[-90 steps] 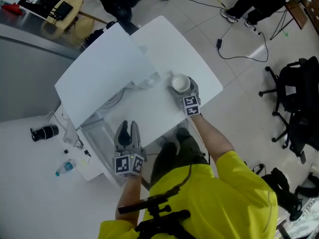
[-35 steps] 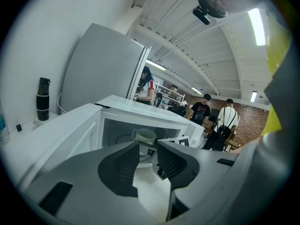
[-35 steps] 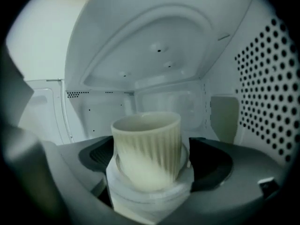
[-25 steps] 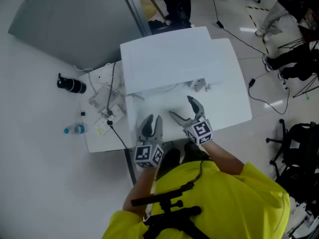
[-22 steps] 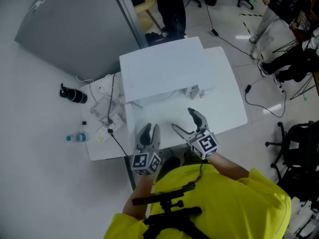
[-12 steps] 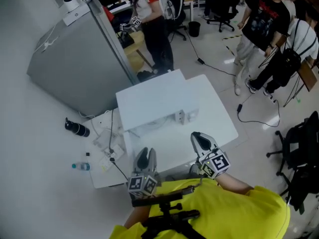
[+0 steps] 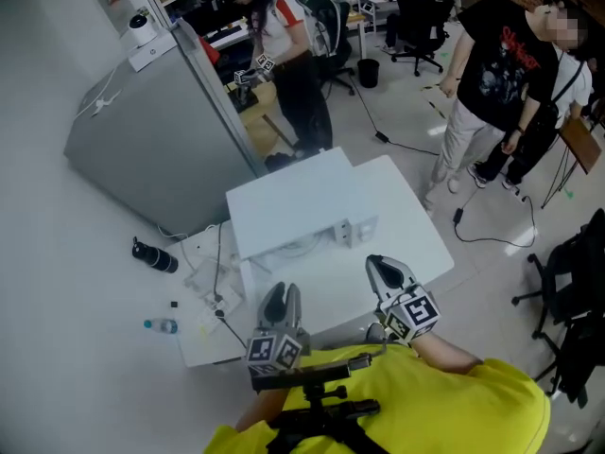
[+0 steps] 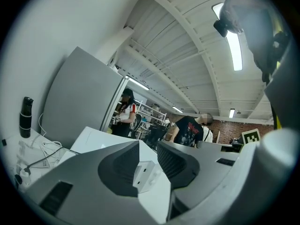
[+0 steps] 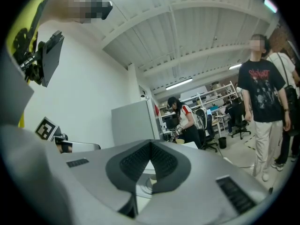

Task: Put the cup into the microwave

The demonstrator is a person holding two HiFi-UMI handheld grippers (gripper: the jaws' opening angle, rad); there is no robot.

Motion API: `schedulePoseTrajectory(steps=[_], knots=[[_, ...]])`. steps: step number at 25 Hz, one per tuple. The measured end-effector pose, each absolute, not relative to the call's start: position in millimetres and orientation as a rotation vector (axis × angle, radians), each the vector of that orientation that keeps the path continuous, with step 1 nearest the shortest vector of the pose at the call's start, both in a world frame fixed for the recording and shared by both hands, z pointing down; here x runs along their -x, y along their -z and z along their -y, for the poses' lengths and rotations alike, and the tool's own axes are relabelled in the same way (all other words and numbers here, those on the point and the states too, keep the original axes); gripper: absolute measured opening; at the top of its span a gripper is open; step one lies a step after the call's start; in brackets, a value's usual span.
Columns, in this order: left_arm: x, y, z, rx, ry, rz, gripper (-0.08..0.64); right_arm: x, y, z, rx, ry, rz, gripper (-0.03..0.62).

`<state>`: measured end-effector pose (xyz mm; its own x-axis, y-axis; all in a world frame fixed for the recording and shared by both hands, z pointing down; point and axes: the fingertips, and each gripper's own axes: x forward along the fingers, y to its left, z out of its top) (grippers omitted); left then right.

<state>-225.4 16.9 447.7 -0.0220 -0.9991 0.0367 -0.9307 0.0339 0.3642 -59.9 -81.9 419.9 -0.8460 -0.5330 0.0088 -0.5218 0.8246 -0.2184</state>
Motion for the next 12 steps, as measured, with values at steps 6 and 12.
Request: schedulePoseTrajectory(steps=[6,12], knots=[[231,-446,-16,-1.937,0.345,2.03,0.109,66,-414,84,0.823,0.335,-2.958,0.006],[243,-446,-23,-1.904,0.356,2.069,0.11,71,-423,87,0.837,0.369,-2.974,0.006]])
